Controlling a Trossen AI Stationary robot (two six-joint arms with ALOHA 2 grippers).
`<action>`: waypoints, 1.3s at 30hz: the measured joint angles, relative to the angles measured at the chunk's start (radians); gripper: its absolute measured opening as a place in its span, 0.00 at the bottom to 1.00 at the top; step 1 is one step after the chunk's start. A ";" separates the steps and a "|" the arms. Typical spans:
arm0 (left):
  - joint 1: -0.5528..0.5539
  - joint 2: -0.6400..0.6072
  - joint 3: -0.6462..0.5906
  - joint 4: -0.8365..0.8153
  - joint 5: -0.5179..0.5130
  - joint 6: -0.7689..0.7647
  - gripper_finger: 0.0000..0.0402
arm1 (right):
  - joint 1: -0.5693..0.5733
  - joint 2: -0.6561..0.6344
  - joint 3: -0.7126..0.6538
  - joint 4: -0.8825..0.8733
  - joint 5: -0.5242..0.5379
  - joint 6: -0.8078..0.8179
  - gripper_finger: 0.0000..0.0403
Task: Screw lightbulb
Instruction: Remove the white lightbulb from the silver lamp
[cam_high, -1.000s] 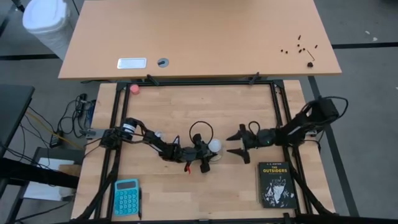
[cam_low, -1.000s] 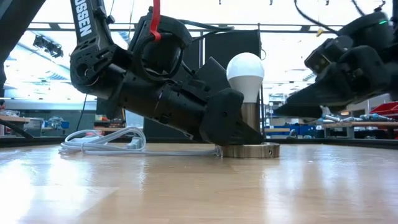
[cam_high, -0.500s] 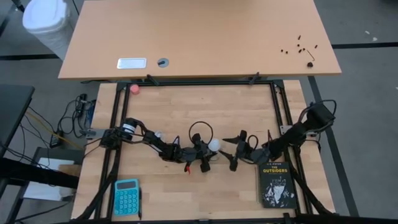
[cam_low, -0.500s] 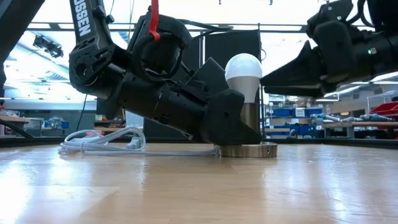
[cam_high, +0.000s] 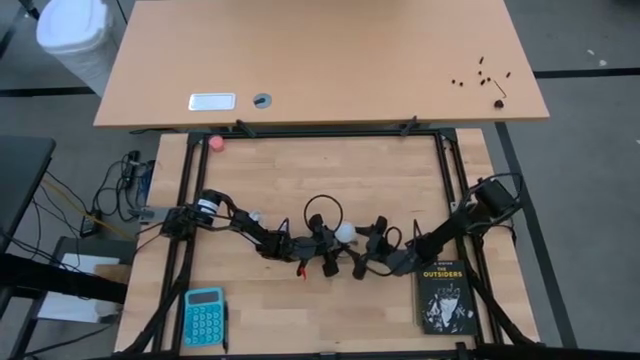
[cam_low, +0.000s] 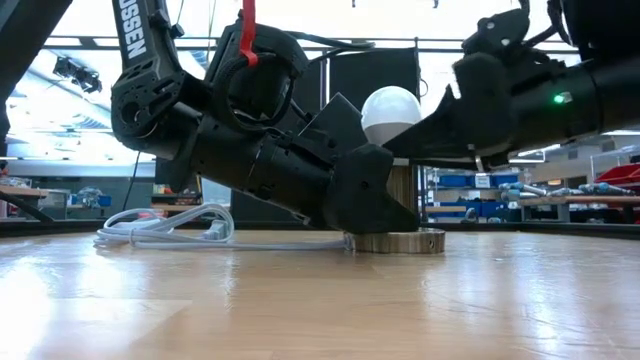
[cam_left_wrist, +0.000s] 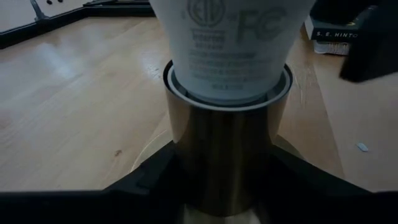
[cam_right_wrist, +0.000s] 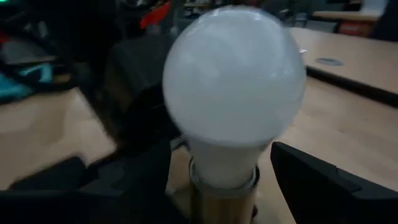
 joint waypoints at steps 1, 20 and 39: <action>0.000 0.000 0.000 -0.001 0.000 0.000 0.49 | -0.004 0.012 0.015 0.007 0.016 -0.004 0.71; 0.000 0.000 0.000 -0.001 0.000 -0.001 0.49 | -0.053 0.151 0.106 0.178 0.097 -0.045 0.53; 0.000 -0.002 0.000 -0.003 0.002 0.000 0.49 | -0.044 0.152 0.097 0.188 0.052 -0.079 0.41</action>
